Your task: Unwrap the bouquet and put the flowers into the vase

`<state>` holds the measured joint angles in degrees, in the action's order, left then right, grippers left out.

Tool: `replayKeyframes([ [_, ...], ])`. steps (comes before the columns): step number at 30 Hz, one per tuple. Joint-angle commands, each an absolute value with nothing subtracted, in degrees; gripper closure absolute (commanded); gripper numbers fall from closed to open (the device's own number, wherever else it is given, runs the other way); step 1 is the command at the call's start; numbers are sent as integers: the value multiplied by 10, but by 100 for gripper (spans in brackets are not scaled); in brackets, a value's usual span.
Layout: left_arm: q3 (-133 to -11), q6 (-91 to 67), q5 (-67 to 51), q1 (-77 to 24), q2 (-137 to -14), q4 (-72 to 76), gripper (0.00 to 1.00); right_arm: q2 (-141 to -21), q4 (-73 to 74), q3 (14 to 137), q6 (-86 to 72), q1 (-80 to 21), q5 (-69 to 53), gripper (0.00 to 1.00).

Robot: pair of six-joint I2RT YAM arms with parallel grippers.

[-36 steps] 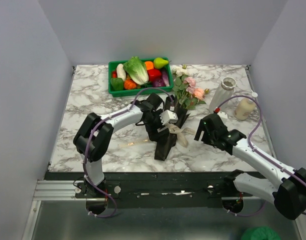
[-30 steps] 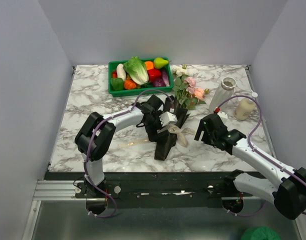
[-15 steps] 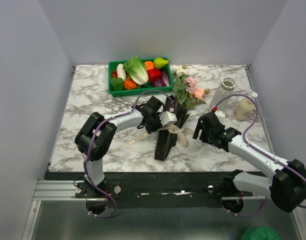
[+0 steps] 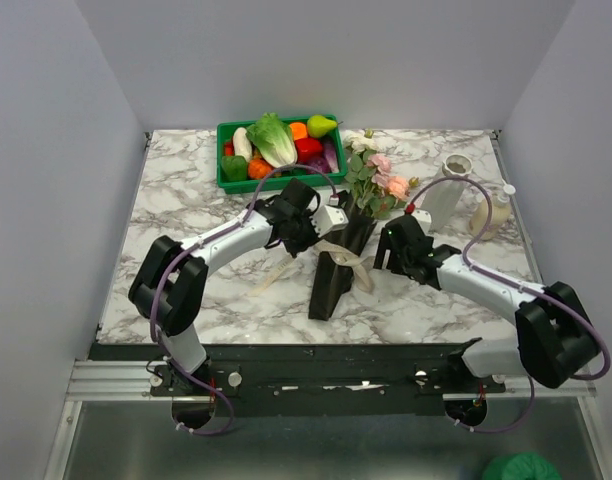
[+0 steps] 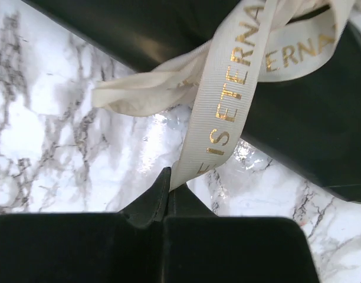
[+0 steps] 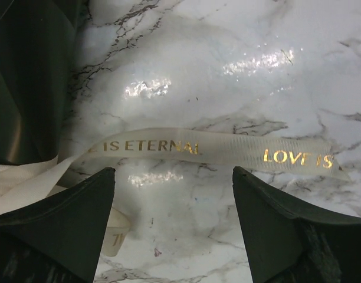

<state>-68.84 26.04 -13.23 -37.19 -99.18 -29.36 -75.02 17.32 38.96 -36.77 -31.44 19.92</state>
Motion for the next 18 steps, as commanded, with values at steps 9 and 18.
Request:
replayKeyframes([
  [9, -783, 236, -164, -367, -975, -384, 100, -867, 155, 441, -303, -348, 199, 14],
  [18, -791, 232, -151, -360, -983, -393, 100, -941, 129, 497, -235, -382, 254, 14],
])
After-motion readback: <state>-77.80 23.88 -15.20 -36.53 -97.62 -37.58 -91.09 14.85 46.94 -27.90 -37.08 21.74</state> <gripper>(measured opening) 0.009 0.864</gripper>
